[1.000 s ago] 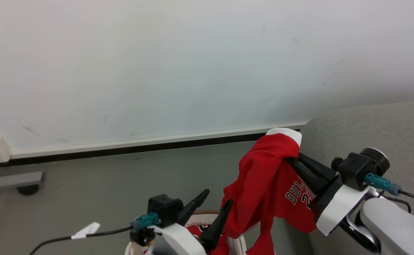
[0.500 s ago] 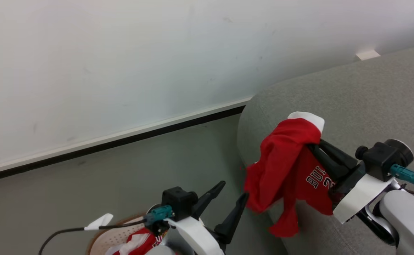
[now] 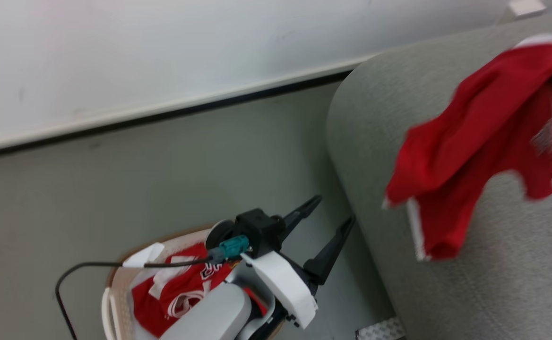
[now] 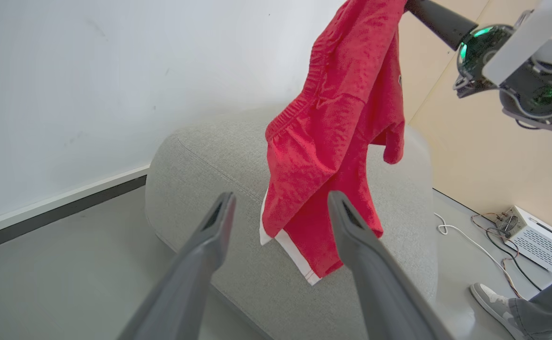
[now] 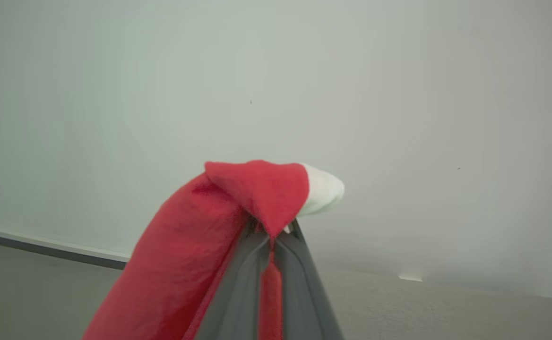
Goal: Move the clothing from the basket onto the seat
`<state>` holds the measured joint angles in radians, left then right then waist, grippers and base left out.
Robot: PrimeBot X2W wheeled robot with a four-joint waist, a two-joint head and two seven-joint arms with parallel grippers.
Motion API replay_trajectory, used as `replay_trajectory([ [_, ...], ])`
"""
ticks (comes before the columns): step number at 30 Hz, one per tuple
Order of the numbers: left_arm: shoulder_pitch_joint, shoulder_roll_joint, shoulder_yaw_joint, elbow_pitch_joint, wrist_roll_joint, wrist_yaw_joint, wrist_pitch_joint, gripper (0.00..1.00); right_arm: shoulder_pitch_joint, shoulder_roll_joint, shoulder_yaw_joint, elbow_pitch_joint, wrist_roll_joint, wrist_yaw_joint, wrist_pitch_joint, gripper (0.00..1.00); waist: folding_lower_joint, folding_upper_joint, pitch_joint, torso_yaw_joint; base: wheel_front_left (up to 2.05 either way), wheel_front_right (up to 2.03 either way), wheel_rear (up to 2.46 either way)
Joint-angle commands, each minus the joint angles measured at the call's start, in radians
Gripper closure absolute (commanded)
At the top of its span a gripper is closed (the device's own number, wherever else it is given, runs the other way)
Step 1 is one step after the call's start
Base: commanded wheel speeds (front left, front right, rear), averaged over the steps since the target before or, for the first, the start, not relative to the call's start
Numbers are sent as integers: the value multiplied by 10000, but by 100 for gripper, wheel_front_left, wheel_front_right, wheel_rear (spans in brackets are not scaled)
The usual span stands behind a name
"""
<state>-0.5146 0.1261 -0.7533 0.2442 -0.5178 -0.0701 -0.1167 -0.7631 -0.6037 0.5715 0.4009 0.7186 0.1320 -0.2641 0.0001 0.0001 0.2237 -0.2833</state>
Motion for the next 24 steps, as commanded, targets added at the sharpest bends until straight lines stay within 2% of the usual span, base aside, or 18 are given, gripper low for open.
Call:
replay_trajectory([
  [1,-257,14,-4,50,116,-57,-50,0,-552,-243,-393,320,68,-25,-5,100,-1,-1,864,593,0,0,0],
  [8,-1011,-185,-149,237,255,-187,-206,0,-2839,-1155,-2236,2272,460,-25,144,100,-1,-1,1956,1368,0,0,0],
  [13,-1360,-327,-284,396,289,-258,-414,0,-4000,-1616,-3333,3956,-253,-23,165,100,-1,-1,2447,1788,0,0,0],
  [16,-1483,-374,-340,585,306,-286,-586,0,-4214,-1521,-3774,5139,-874,-23,102,100,-1,-1,2573,1923,0,0,0],
  [22,-1382,-516,-391,1097,103,-265,-894,0,-3561,-743,-4734,7339,-1774,-23,-22,100,-1,-1,2351,2031,0,0,0],
  [23,-1340,-509,-398,1188,76,-259,-937,0,-3453,-579,-4890,7473,-1902,-23,-10,94,-1,-1,2300,2033,0,0,0],
  [24,-1299,-494,-388,1283,62,-240,-989,0,-3265,-356,-5048,7603,-1988,-23,-12,70,-1,-1,2233,2026,0,0,0],
])
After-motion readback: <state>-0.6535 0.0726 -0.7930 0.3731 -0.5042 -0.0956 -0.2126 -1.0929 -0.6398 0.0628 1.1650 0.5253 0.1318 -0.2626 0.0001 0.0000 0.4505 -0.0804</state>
